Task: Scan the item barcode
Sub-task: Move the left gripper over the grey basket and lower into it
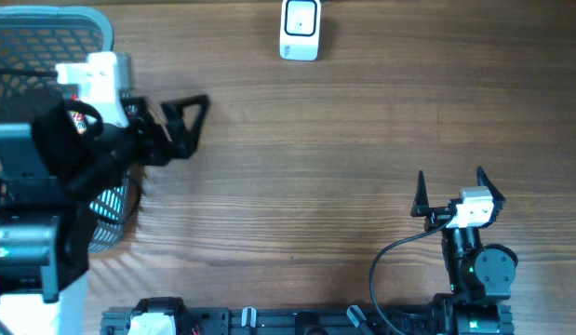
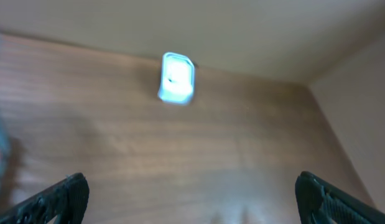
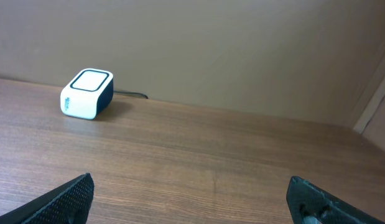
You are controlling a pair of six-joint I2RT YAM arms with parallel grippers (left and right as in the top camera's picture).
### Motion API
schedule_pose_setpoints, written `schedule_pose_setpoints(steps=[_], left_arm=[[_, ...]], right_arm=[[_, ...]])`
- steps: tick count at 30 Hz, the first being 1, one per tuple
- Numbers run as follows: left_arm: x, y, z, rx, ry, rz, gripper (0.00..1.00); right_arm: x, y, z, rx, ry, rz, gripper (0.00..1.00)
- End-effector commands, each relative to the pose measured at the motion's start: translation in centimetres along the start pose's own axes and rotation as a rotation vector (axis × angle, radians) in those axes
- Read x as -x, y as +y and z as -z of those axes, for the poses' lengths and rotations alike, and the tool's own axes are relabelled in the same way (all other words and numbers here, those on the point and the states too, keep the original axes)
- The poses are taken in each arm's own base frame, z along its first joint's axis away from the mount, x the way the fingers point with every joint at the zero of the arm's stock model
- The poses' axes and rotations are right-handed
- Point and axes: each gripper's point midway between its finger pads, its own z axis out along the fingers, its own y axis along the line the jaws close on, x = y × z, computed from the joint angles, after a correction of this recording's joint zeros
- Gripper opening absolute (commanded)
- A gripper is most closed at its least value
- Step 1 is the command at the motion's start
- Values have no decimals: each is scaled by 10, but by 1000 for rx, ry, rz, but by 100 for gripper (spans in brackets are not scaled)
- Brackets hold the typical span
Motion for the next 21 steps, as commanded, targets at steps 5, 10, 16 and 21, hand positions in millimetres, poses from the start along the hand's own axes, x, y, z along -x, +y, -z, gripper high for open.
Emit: schedule_pose_setpoints(steps=[5,10,16,21], left_arm=[[53,112,84,662,-230,275,100],[13,197,135,937,-282,759,100],[-4,239,124,978,-188,900,100],[-33,276,109,1098,-27,974,100]], right_arm=[[1,-1,0,-7,-3,13,100],[1,-1,0,-7,-3,13,100],[1,-1,0,-7,-3,13,100],[1,-1,0,-7,-3,13,100]])
